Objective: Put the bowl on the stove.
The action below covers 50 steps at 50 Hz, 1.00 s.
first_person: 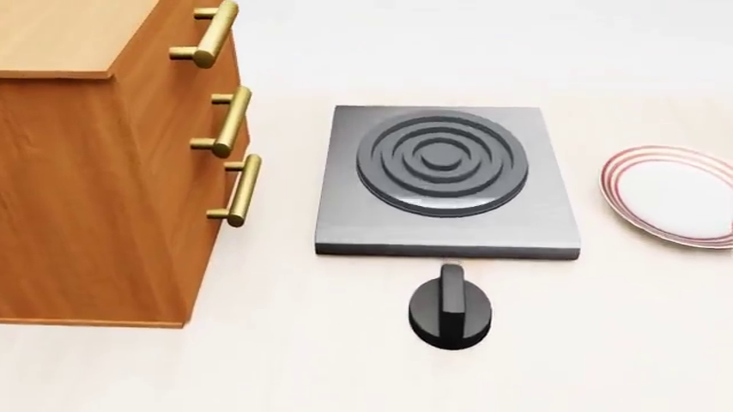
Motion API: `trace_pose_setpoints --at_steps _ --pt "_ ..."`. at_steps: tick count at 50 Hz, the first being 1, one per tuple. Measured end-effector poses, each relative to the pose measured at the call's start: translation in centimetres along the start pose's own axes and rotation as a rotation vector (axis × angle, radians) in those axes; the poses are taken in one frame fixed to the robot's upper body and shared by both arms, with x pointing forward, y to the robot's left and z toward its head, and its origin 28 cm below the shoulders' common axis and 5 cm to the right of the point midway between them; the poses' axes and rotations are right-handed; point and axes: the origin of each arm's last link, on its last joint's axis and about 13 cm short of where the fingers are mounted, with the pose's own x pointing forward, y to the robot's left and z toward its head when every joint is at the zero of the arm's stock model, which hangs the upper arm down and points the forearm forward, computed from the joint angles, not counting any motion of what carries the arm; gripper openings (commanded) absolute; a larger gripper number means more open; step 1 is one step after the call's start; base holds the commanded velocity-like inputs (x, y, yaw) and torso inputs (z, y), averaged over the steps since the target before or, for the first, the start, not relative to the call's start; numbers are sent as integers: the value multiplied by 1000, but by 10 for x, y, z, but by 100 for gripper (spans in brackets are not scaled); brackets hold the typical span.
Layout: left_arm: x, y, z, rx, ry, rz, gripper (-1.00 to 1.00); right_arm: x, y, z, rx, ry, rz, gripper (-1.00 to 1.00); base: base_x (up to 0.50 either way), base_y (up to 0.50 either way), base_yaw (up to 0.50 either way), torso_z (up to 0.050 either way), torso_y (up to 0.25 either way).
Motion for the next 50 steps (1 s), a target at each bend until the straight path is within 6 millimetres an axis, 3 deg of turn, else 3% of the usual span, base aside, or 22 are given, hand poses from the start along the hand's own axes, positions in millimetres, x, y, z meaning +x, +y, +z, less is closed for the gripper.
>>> trace_pose_setpoints --at_steps 28,38,50 --pt "-1 1 0 -5 4 3 100 0 0 -5 -5 35 0 100 490 -22 0 0 1" --pt "-1 1 0 -7 5 4 100 3 -1 -1 -27 48 -6 100 0 0 0 0 0" --pt "-2 1 -2 -12 11 4 100 11 -18 22 -117 178 16 100 0 0 0 0 0"
